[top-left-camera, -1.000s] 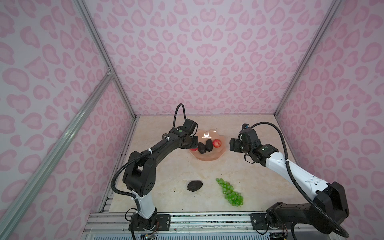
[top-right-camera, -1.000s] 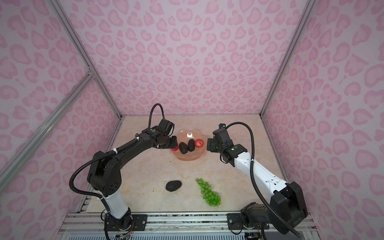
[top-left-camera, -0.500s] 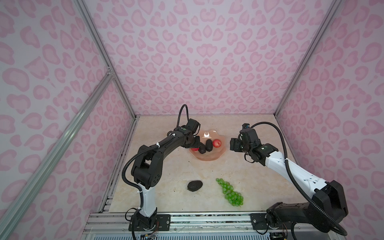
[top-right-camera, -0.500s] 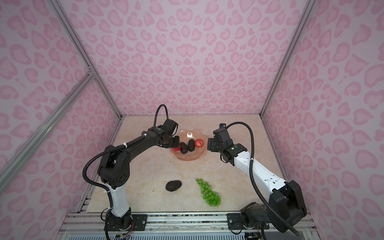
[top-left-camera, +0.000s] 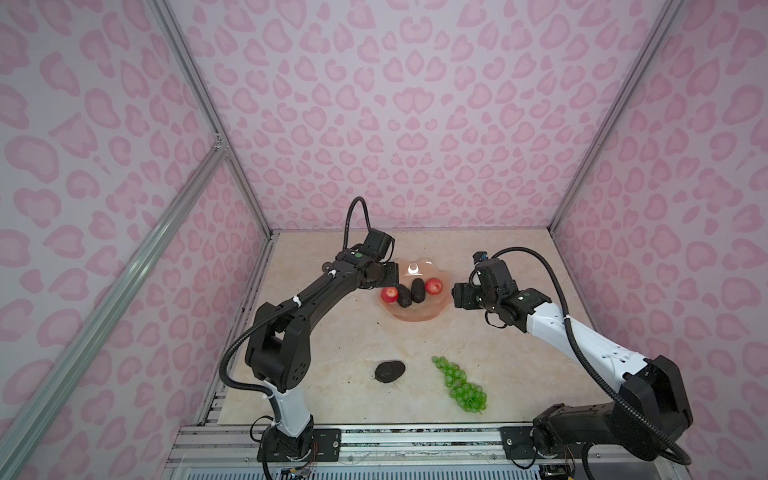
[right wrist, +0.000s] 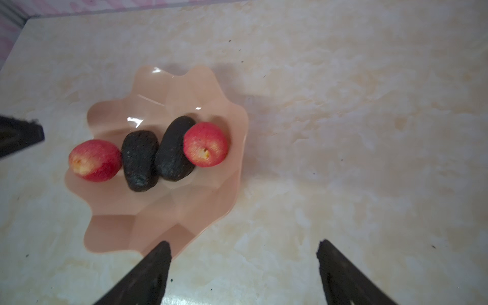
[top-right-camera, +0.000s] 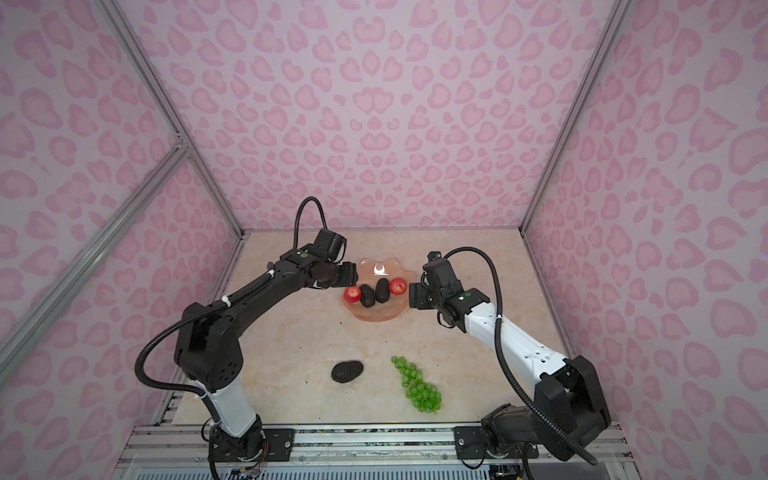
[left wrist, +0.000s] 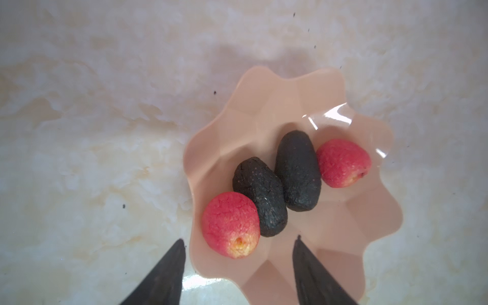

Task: Place and organize the fake fruits in the fruit bowl
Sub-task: 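Grasp the remaining dark avocado with the right gripper while the left arm withdraws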

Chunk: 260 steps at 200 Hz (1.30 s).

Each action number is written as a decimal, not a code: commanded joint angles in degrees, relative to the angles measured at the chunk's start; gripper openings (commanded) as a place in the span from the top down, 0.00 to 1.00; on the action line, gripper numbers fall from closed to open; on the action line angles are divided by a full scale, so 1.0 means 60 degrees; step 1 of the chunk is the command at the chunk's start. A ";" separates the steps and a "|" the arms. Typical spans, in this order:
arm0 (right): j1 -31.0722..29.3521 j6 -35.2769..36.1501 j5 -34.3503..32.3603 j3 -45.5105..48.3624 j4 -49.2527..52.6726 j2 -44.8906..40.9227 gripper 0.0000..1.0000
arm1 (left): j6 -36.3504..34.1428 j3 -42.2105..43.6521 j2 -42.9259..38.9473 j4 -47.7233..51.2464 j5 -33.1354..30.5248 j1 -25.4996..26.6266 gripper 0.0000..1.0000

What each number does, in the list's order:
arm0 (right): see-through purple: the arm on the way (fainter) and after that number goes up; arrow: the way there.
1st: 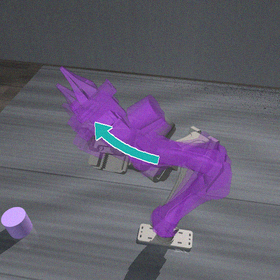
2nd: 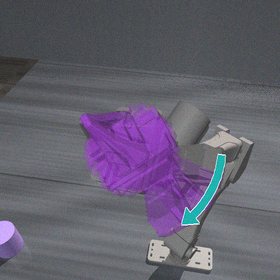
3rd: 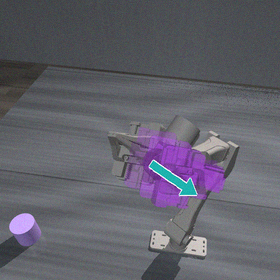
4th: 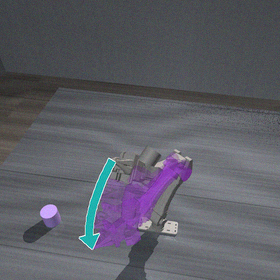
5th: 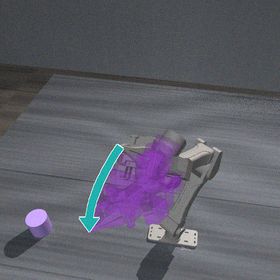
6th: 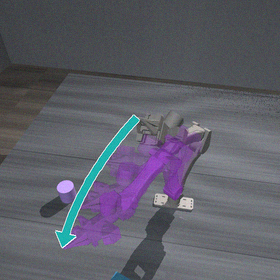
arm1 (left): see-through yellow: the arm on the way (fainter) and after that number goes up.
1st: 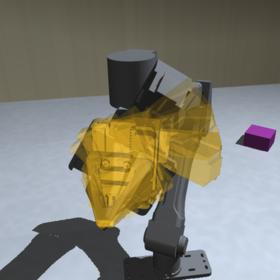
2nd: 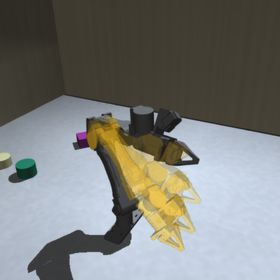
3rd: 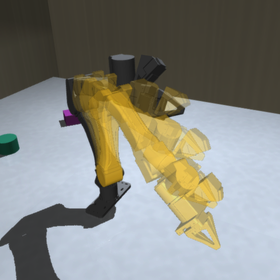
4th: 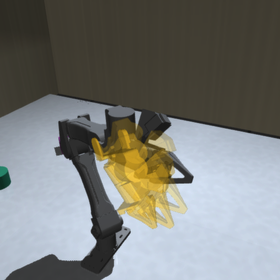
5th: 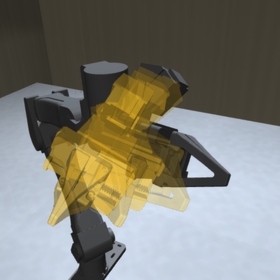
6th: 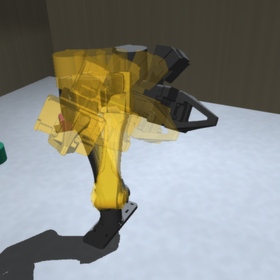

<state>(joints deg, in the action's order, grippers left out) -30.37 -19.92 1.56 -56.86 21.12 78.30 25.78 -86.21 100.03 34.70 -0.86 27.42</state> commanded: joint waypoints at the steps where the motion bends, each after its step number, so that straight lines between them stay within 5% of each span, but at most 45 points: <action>1: -0.0794 0.1379 0.1492 0.0236 -0.0506 -0.0025 0.13 | -0.0001 0.0525 -0.1375 -0.0900 -0.0547 -0.0331 0.32; 45: -0.3060 0.3161 0.2586 0.0792 -0.1108 0.0397 0.13 | -0.0233 0.3556 -0.5498 -0.3630 -0.0658 -0.1570 0.19; 75: -0.4035 0.4038 0.2882 0.0783 -0.1327 0.1058 0.12 | -0.0277 0.5072 -0.7467 -0.3933 -0.0753 -0.2337 0.14; 165: -0.5131 0.4654 0.2605 -0.0556 -0.1272 0.3767 0.17 | -0.0011 0.5918 -0.9055 -0.2770 -0.0501 -0.3250 0.13; 198: -0.5236 0.4496 0.2398 -0.0930 -0.1257 0.4420 0.27 | -0.0078 0.5902 -0.9151 -0.2649 -0.0361 -0.3416 0.13; 260: -0.5140 0.4178 0.1281 -0.1286 -0.0741 0.4198 0.66 | -0.0206 0.5961 -0.9232 -0.2575 -0.0332 -0.3630 0.13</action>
<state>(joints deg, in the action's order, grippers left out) -61.65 6.37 13.15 -63.77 14.09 104.60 25.45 -50.61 44.88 19.79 -3.25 6.09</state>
